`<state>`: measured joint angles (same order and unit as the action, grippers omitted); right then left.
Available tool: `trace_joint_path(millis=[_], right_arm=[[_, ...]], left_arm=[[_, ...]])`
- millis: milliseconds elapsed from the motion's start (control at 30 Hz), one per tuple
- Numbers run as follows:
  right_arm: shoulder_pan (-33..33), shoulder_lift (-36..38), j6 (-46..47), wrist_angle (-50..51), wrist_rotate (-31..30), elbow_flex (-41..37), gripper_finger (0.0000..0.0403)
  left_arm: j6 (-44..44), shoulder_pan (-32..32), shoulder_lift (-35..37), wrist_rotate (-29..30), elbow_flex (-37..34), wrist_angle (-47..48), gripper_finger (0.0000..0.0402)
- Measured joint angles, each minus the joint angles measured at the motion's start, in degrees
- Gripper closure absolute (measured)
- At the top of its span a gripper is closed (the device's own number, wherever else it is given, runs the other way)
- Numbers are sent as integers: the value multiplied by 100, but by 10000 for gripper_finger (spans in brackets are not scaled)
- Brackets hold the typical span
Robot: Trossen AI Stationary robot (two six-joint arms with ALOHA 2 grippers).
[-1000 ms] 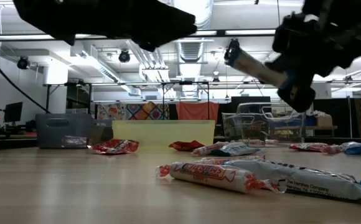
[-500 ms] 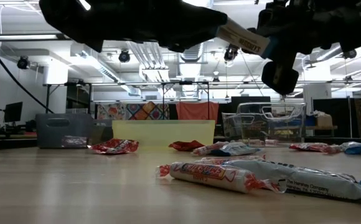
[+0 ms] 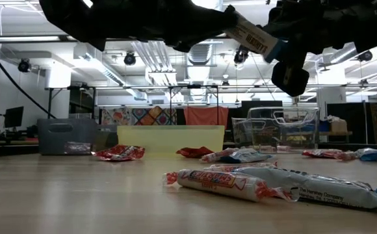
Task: Sort candy
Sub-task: Put the white candy into the yellow bin
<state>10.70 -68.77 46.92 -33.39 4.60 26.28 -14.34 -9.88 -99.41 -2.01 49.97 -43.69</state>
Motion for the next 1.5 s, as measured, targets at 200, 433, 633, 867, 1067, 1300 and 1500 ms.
trace_joint_path(millis=[200,433,633,867,1067,1300,1500], right_arm=[[-104,114,-34,22,-31,0,266],[-287,378,-428,186,-31,0,227],[-340,506,-776,368,-39,56,231],[-352,498,-837,550,-22,282,243],[-352,491,-1149,2076,-38,900,243],[-348,491,-1441,3551,-479,1455,243],[-348,491,-1504,3613,-483,1471,243]], left_arm=[[-17,26,484,419,-1,967,398],[-106,460,1491,1662,-1,2884,399],[-67,1530,1743,2100,-2,3437,400],[994,2705,996,1598,154,3059,400],[959,2847,138,1298,850,3226,400],[570,2898,-586,1968,1548,3736,397],[523,2958,-966,1996,1916,4005,363]])
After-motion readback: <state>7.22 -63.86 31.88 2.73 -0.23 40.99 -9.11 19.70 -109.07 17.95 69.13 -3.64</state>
